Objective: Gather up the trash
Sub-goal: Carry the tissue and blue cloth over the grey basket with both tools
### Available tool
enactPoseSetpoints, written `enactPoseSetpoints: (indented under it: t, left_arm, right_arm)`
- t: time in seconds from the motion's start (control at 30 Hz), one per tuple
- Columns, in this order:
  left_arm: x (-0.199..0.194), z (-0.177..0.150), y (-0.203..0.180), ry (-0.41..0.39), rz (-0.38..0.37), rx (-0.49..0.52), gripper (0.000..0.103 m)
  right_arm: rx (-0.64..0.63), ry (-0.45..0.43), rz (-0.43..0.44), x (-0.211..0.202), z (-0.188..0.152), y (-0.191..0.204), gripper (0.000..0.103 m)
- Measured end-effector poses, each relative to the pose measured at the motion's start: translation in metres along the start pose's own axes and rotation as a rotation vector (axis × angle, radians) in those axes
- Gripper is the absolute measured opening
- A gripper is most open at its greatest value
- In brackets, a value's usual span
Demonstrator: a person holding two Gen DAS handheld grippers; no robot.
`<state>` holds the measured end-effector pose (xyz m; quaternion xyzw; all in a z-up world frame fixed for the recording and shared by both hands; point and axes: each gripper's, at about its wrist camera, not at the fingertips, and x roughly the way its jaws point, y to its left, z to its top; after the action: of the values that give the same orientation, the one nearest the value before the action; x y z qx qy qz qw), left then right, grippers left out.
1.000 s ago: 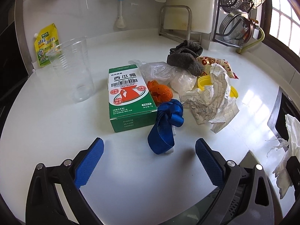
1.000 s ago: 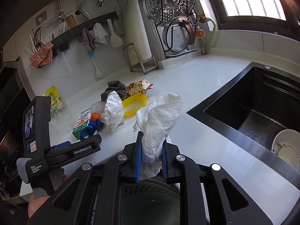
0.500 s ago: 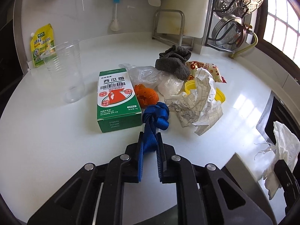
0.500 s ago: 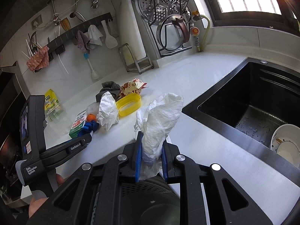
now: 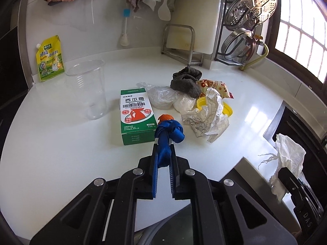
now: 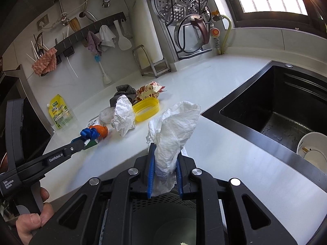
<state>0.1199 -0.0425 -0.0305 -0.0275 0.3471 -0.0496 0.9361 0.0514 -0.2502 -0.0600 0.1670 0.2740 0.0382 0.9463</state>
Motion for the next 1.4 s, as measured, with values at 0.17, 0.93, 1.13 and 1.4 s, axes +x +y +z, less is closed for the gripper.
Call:
enactPoseSetpoints:
  t: [0.17,0.93,1.13,1.4]
  left_arm:
    - [-0.02,0.011,0.009,-0.041,-0.003,-0.013,0.01]
    - [-0.079,-0.032,0.02,-0.036,-0.03,0.043,0.01]
    - [-0.084,-0.065,0.008,0.013,-0.056,0.084,0.01]
    - [-0.086,-0.096,-0.002,0.065,-0.091,0.111,0.01]
  right_arm:
    - [-0.011,0.0,0.001,-0.009,-0.003,0.008,0.017]
    - [-0.057,0.028,0.009,-0.058,-0.034,0.03,0.017]
    - [-0.069,0.068,0.012,-0.071,-0.055,0.033,0.017]
    - [-0.073,0.124,-0.002,-0.086,-0.085,0.03,0.017]
